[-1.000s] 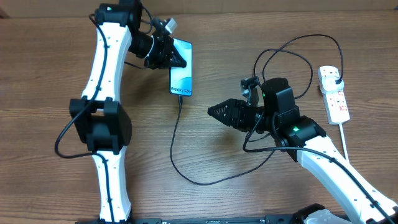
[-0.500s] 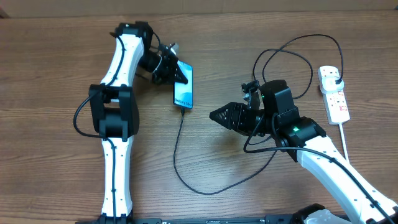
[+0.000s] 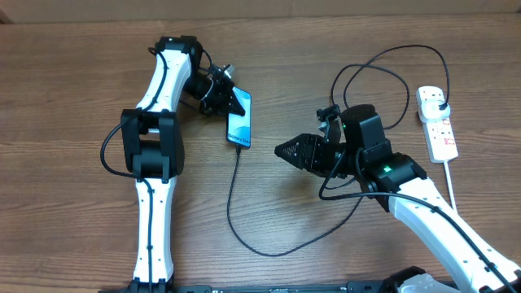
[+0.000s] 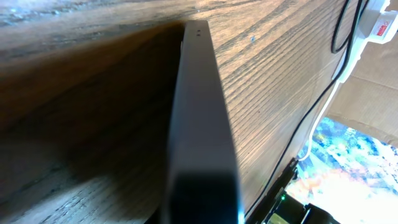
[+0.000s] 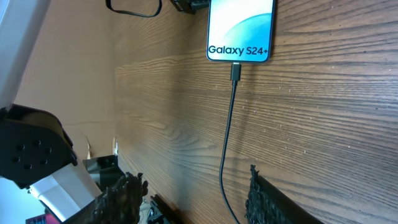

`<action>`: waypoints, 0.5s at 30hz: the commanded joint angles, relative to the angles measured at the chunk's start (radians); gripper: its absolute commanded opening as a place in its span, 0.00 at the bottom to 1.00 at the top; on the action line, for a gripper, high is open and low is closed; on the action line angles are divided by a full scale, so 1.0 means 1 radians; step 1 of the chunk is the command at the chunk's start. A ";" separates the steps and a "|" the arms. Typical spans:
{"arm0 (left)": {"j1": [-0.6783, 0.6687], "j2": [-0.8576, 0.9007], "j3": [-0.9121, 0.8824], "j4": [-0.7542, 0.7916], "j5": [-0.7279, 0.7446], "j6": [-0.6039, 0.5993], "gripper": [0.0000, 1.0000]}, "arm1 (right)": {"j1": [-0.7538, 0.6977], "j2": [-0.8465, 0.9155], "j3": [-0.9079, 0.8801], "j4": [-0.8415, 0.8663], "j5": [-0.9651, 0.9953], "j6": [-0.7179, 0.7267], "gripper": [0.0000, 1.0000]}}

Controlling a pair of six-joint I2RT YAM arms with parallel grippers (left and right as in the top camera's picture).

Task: Plug charger to phone and switch on socket
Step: 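Lower the phone flat onto the table with the left gripper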

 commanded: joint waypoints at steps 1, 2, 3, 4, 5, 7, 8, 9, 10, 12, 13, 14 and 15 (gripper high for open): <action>-0.009 -0.004 0.018 -0.001 -0.089 -0.017 0.06 | -0.001 0.000 0.014 0.003 0.008 -0.008 0.56; -0.009 -0.004 0.018 -0.002 -0.100 -0.017 0.07 | -0.001 0.000 0.014 0.003 0.008 -0.008 0.56; -0.010 -0.004 0.018 -0.002 -0.110 -0.017 0.08 | -0.001 0.000 0.014 0.003 0.008 -0.008 0.56; -0.010 -0.004 0.018 -0.002 -0.121 -0.017 0.08 | -0.001 0.000 0.014 0.003 0.007 -0.008 0.56; -0.010 -0.004 0.018 -0.002 -0.132 -0.017 0.09 | -0.001 0.000 0.014 0.003 0.007 -0.008 0.56; -0.010 -0.004 0.018 -0.002 -0.147 -0.021 0.10 | -0.001 0.000 0.014 0.003 0.007 -0.008 0.56; -0.010 -0.004 0.018 -0.002 -0.149 -0.021 0.12 | -0.001 0.000 0.014 0.003 0.007 -0.008 0.56; -0.010 -0.004 0.018 -0.002 -0.149 -0.021 0.15 | -0.001 0.000 0.014 0.003 0.006 -0.008 0.56; -0.010 -0.004 0.018 -0.002 -0.149 -0.020 0.17 | -0.001 0.000 0.014 0.003 0.005 -0.008 0.56; -0.010 -0.004 0.018 -0.002 -0.157 -0.021 0.24 | -0.001 0.000 0.014 0.003 0.004 -0.008 0.56; -0.010 -0.004 0.018 -0.002 -0.165 -0.021 0.26 | -0.001 0.000 0.014 0.003 0.004 -0.008 0.56; -0.010 -0.004 0.018 -0.002 -0.170 -0.021 0.29 | -0.001 0.000 0.014 0.003 0.004 -0.008 0.56; -0.010 -0.004 0.018 -0.004 -0.172 -0.020 0.33 | -0.001 0.000 0.014 0.002 0.004 -0.008 0.56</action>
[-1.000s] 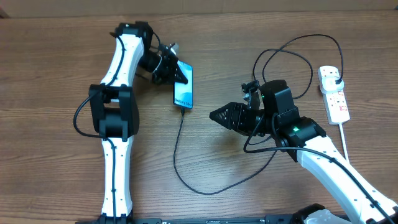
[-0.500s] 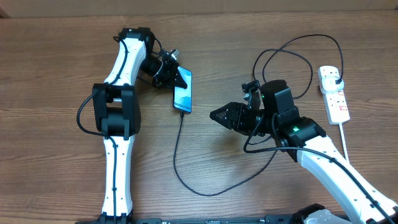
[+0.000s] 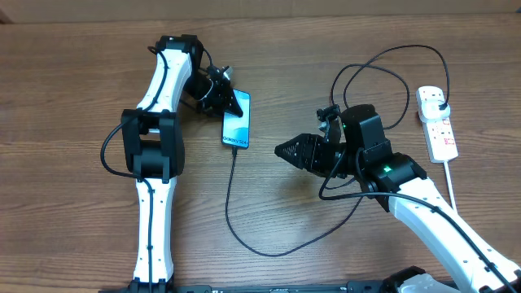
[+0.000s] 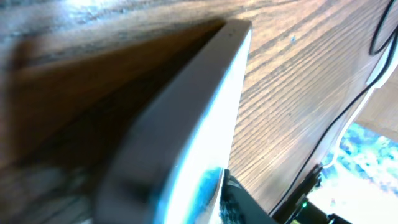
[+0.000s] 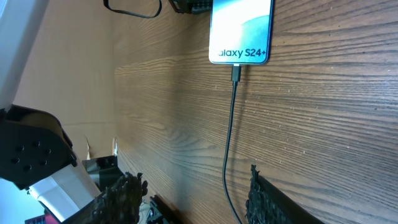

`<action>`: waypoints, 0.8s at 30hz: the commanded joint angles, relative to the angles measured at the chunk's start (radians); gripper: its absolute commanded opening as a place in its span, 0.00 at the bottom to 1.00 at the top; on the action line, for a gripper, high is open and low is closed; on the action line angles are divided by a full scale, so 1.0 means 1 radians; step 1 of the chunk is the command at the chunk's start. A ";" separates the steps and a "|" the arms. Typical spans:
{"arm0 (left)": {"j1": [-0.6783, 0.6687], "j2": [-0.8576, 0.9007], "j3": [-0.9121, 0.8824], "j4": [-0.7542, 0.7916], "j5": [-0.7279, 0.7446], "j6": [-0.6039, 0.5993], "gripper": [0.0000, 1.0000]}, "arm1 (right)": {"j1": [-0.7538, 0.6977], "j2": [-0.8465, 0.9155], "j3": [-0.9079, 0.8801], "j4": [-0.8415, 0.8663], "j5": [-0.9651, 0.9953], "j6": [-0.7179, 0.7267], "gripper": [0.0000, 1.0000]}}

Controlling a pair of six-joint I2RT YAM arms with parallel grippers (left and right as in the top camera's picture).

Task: Plug charger to phone and switch on socket
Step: 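Lower the phone flat onto the table with the left gripper, then release the phone, raise the left arm, move right gripper to power strip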

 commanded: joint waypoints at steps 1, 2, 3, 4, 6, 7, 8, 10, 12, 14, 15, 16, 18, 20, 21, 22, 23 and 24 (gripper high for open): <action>-0.008 -0.004 0.008 -0.004 -0.071 -0.007 0.35 | -0.001 0.000 0.014 0.002 0.002 -0.007 0.56; -0.008 -0.004 0.008 -0.004 -0.080 -0.007 0.36 | -0.001 0.000 0.014 0.002 0.002 -0.008 0.56; -0.008 -0.004 0.008 -0.004 -0.090 -0.008 0.37 | -0.001 0.000 0.014 0.001 0.002 -0.008 0.56; -0.008 -0.004 0.008 -0.004 -0.102 -0.008 0.38 | -0.001 0.000 0.014 -0.001 0.002 -0.008 0.56; -0.008 -0.004 0.008 -0.007 -0.127 -0.008 0.47 | -0.001 0.000 0.014 -0.005 0.002 -0.008 0.56; -0.008 -0.004 0.008 -0.008 -0.141 -0.008 0.49 | -0.001 0.000 0.014 -0.007 0.002 -0.008 0.56; -0.008 -0.004 0.008 -0.008 -0.153 -0.008 0.50 | -0.001 0.000 0.014 -0.010 0.002 -0.008 0.56; -0.008 -0.004 0.008 -0.008 -0.181 -0.008 0.50 | -0.001 0.000 0.014 -0.016 0.003 -0.008 0.56; -0.008 -0.004 0.008 -0.008 -0.206 -0.008 0.51 | -0.001 0.000 0.014 -0.017 0.002 -0.008 0.57; -0.008 -0.004 0.008 -0.008 -0.228 -0.008 0.51 | -0.001 0.000 0.014 -0.017 0.002 -0.008 0.57; -0.008 -0.004 0.008 -0.009 -0.237 -0.008 0.51 | -0.001 0.000 0.014 -0.017 0.002 -0.008 0.56; -0.008 -0.004 0.008 -0.010 -0.248 -0.008 0.52 | -0.001 0.000 0.014 -0.018 0.002 -0.008 0.57; -0.008 -0.004 0.008 -0.012 -0.272 -0.008 0.54 | -0.001 0.000 0.014 -0.020 0.003 -0.008 0.56; -0.008 -0.004 0.008 -0.015 -0.295 -0.008 0.56 | -0.001 0.000 0.014 -0.021 0.002 -0.008 0.56; -0.008 -0.004 0.008 -0.017 -0.308 -0.012 0.56 | -0.001 0.000 0.014 -0.021 0.002 -0.008 0.57; -0.008 -0.004 0.008 -0.018 -0.322 -0.018 0.57 | -0.001 0.000 0.014 -0.021 0.002 -0.008 0.57; -0.008 -0.004 0.008 -0.018 -0.341 -0.027 0.57 | -0.001 0.000 0.014 -0.021 0.003 -0.008 0.57; -0.008 -0.004 0.008 -0.019 -0.356 -0.032 0.56 | -0.001 0.000 0.014 -0.021 0.003 -0.008 0.57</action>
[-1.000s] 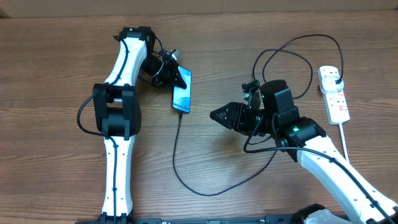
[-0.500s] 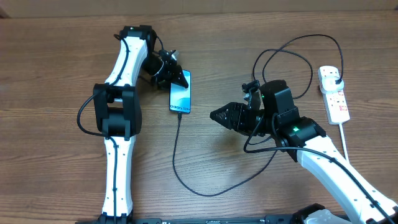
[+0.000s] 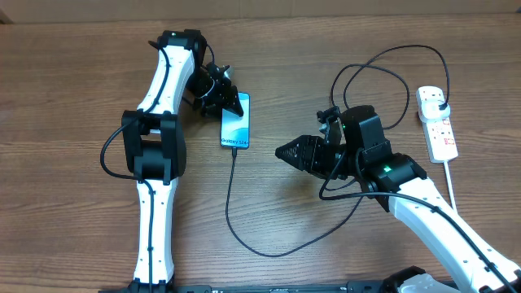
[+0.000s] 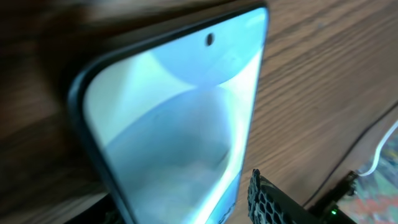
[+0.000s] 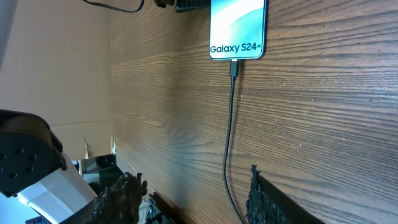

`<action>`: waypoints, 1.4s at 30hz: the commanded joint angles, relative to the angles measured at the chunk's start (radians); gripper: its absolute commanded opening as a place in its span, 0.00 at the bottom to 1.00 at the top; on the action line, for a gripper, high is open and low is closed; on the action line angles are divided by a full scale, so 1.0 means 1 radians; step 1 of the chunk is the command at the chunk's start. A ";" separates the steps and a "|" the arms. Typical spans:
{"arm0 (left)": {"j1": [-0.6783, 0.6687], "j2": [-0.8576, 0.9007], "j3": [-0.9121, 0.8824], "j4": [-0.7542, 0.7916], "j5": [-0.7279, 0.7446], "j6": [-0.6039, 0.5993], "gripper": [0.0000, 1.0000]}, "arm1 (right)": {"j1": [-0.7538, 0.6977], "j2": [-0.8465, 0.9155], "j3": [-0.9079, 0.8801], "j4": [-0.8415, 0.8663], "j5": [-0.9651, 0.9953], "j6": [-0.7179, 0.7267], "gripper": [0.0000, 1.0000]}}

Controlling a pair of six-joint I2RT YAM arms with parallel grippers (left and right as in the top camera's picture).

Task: Plug charger to phone and switch on socket
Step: 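Release the phone, raise the left arm, move right gripper to power strip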

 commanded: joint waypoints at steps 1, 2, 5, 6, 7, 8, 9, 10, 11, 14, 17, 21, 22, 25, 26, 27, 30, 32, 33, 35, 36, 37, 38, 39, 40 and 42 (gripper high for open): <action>0.007 0.025 -0.012 0.010 -0.226 -0.031 0.56 | -0.001 0.000 0.014 0.004 0.003 -0.008 0.57; 0.007 0.025 -0.012 0.010 -0.245 -0.039 0.56 | -0.001 0.000 0.014 0.002 0.003 -0.008 0.57; 0.007 0.025 -0.012 0.011 -0.304 -0.064 0.54 | -0.001 0.000 0.014 -0.018 0.007 -0.008 0.57; 0.009 0.025 -0.012 0.011 -0.318 -0.073 0.52 | -0.001 0.000 0.014 -0.028 0.018 -0.008 0.57; 0.010 0.025 -0.012 0.011 -0.325 -0.081 0.51 | -0.001 0.000 0.014 -0.039 0.026 -0.009 0.57; 0.012 0.025 -0.011 0.011 -0.328 -0.087 0.50 | -0.001 0.000 0.014 -0.050 0.032 -0.017 0.57; 0.014 0.023 -0.011 0.011 -0.328 -0.087 0.49 | -0.001 0.000 0.014 -0.058 0.032 -0.034 0.57; 0.016 0.019 -0.009 0.011 -0.328 -0.090 0.48 | -0.001 0.000 0.014 -0.066 0.032 -0.047 0.57; 0.018 0.012 -0.009 0.013 -0.328 -0.098 0.49 | -0.001 0.000 0.014 -0.078 0.032 -0.059 0.57; 0.022 -0.030 -0.008 0.015 -0.330 -0.106 0.49 | -0.001 0.000 0.014 -0.101 0.032 -0.095 0.56; 0.026 -0.107 -0.008 0.025 -0.331 -0.109 0.49 | -0.003 0.000 0.014 -0.128 0.033 -0.127 0.56; 0.029 -0.270 -0.008 0.032 -0.330 -0.109 0.49 | -0.002 -0.006 0.016 -0.188 0.033 -0.193 0.55; 0.030 -0.314 -0.008 0.034 -0.330 -0.109 0.50 | -0.003 -0.010 0.016 -0.204 0.037 -0.207 0.56; 0.030 -0.447 -0.008 0.038 -0.330 -0.109 0.52 | -0.006 -0.024 0.022 -0.256 0.064 -0.214 0.54; 0.029 -0.489 -0.008 0.039 -0.330 -0.108 0.52 | -0.012 -0.029 0.028 -0.278 0.074 -0.215 0.52; 0.029 -0.530 -0.008 0.039 -0.330 -0.108 0.54 | -0.023 -0.037 0.039 -0.306 0.089 -0.215 0.50; 0.029 -0.645 -0.008 0.038 -0.327 -0.108 0.56 | -0.070 -0.057 0.076 -0.380 0.110 -0.232 0.47; 0.029 -0.711 -0.008 0.037 -0.327 -0.108 0.57 | -0.117 -0.071 0.114 -0.439 0.112 -0.261 0.41; 0.029 -0.738 -0.008 0.036 -0.327 -0.108 0.58 | -0.139 -0.075 0.132 -0.466 0.113 -0.272 0.38; 0.029 -0.784 -0.008 0.036 -0.327 -0.108 0.74 | -0.203 -0.081 0.187 -0.549 0.127 -0.318 0.32; 0.029 -0.802 -0.008 0.036 -0.327 -0.108 0.88 | -0.238 -0.081 0.220 -0.602 0.140 -0.342 0.32; 0.029 -0.816 -0.008 0.035 -0.327 -0.108 0.96 | -0.268 -0.080 0.248 -0.644 0.153 -0.364 0.31; 0.029 -0.826 -0.008 0.034 -0.327 -0.108 1.00 | -0.304 -0.080 0.281 -0.691 0.171 -0.388 0.30; 0.029 -0.833 -0.008 0.030 -0.327 -0.109 1.00 | -0.341 -0.080 0.315 -0.736 0.193 -0.409 0.29; 0.029 -0.836 -0.008 0.025 -0.327 -0.109 1.00 | -0.379 -0.080 0.348 -0.776 0.216 -0.424 0.27; 0.029 -0.837 -0.009 0.016 -0.327 -0.109 1.00 | -0.449 -0.080 0.398 -0.827 0.260 -0.427 0.22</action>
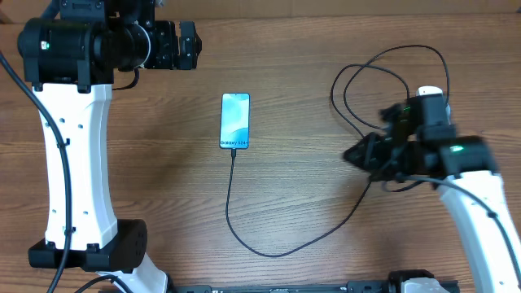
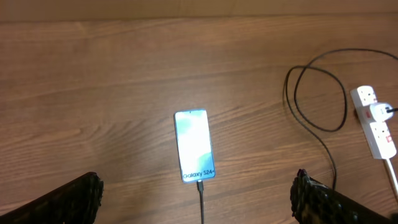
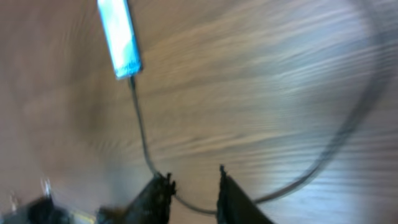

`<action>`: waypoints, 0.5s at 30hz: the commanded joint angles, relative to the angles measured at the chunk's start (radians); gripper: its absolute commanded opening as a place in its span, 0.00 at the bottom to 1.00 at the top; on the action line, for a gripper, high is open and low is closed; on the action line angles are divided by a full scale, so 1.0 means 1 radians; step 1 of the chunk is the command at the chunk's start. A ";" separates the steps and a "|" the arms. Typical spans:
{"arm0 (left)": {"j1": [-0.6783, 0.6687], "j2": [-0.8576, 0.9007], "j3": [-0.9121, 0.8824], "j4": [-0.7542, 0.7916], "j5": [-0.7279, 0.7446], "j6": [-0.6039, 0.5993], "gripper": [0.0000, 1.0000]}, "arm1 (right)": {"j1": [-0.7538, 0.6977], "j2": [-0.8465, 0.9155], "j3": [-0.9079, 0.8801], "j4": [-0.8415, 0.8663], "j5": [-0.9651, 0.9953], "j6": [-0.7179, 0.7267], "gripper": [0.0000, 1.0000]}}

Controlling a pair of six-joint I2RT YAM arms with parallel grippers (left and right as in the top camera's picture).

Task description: Plug charger to phone and switch on socket

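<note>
The phone lies flat on the wooden table with its screen lit and nothing touching it. The black charger cable is plugged into its lower end. In the left wrist view the phone sits far below my left gripper, which is wide open and empty. Overhead, the left gripper is raised high at the back left. My right gripper hovers at the right, open with a narrow gap and holding nothing. The white power strip lies at the far right. Overhead, my right arm mostly hides it.
The cable runs from the phone in a wide loop toward the front, then up to coils at the back right beside the strip. The right wrist view is blurred, showing the phone and cable below.
My left gripper has left the phone's top end and now stands high above the table, wide open. My right arm has shifted right, over the power strip, and its jaws are closer together.
First the phone stood tilted on its edge at my left gripper, with the cable in its lower end. It then lay lower, then nearly flat with the gripper still at its top. Now it lies flat and free, and both arms have moved away.
</note>
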 commanded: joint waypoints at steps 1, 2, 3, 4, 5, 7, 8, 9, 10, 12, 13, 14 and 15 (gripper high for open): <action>-0.002 0.001 -0.006 -0.013 -0.006 -0.002 1.00 | -0.118 -0.021 0.101 -0.049 0.105 -0.065 0.20; -0.002 0.002 -0.006 -0.021 -0.006 -0.002 0.99 | -0.158 -0.021 0.118 -0.056 0.111 -0.064 0.18; -0.002 0.003 -0.006 -0.026 -0.006 -0.002 0.99 | -0.199 -0.021 0.130 -0.055 0.109 -0.063 0.13; -0.002 0.003 -0.006 -0.024 -0.006 -0.002 0.99 | -0.243 -0.021 0.135 -0.043 0.104 -0.053 0.06; -0.002 0.003 -0.006 -0.024 -0.006 -0.002 0.99 | -0.287 -0.021 0.135 -0.020 0.089 -0.027 0.04; -0.002 0.003 -0.006 -0.024 -0.006 -0.002 1.00 | -0.377 -0.016 0.129 0.037 0.032 0.012 0.04; -0.002 0.003 -0.006 -0.024 -0.006 -0.002 1.00 | -0.425 -0.011 0.124 0.075 -0.018 0.015 0.04; -0.002 0.003 -0.006 -0.024 -0.006 -0.002 0.99 | -0.471 -0.003 0.118 0.114 -0.072 0.015 0.04; -0.002 0.003 -0.006 -0.024 -0.006 -0.002 1.00 | -0.521 0.008 0.109 0.158 -0.130 0.015 0.04; -0.002 0.003 -0.006 -0.024 -0.006 -0.002 1.00 | -0.599 0.035 0.100 0.213 -0.196 0.023 0.04; -0.002 0.003 -0.006 -0.024 -0.006 -0.002 0.99 | -0.625 0.050 0.099 0.229 -0.217 0.024 0.04; -0.002 0.003 -0.006 -0.024 -0.006 -0.002 1.00 | -0.654 0.073 0.099 0.245 -0.234 0.026 0.04; -0.002 0.003 -0.006 -0.024 -0.006 -0.002 1.00 | -0.678 0.098 0.099 0.261 -0.246 0.027 0.04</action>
